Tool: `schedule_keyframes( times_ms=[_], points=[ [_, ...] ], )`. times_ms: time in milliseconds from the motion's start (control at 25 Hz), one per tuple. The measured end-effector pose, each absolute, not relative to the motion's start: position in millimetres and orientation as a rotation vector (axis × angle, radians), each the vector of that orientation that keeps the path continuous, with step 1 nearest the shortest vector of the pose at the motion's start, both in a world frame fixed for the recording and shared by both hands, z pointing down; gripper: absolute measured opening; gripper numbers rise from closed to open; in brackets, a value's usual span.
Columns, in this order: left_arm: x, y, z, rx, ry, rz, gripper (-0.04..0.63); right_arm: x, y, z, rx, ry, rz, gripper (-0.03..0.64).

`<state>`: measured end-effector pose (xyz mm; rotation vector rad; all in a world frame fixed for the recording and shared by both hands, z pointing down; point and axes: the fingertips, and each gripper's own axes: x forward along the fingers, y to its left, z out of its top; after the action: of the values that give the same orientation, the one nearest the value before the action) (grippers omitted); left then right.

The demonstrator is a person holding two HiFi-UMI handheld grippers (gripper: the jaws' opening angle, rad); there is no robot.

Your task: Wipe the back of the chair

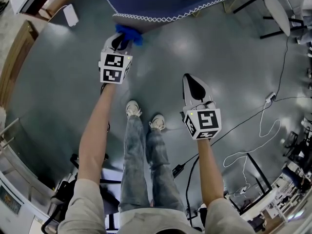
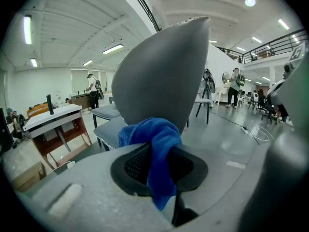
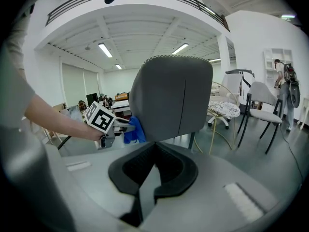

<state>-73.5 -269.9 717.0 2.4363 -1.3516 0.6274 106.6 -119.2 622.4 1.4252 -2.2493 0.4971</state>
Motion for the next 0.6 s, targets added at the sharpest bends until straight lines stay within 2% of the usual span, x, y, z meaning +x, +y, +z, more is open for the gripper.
schedule_keyframes(
  times_ms=[200,600],
  points=[
    [-77,-248,693,2.453,-1.398,0.553,0.066,107,-115,620,1.426,-2.258,0.487,0.0],
    [-49,-223,572,2.665,-1.506,0.348,0.064,111,-101,622,1.432,-2.248,0.508,0.0]
  ],
)
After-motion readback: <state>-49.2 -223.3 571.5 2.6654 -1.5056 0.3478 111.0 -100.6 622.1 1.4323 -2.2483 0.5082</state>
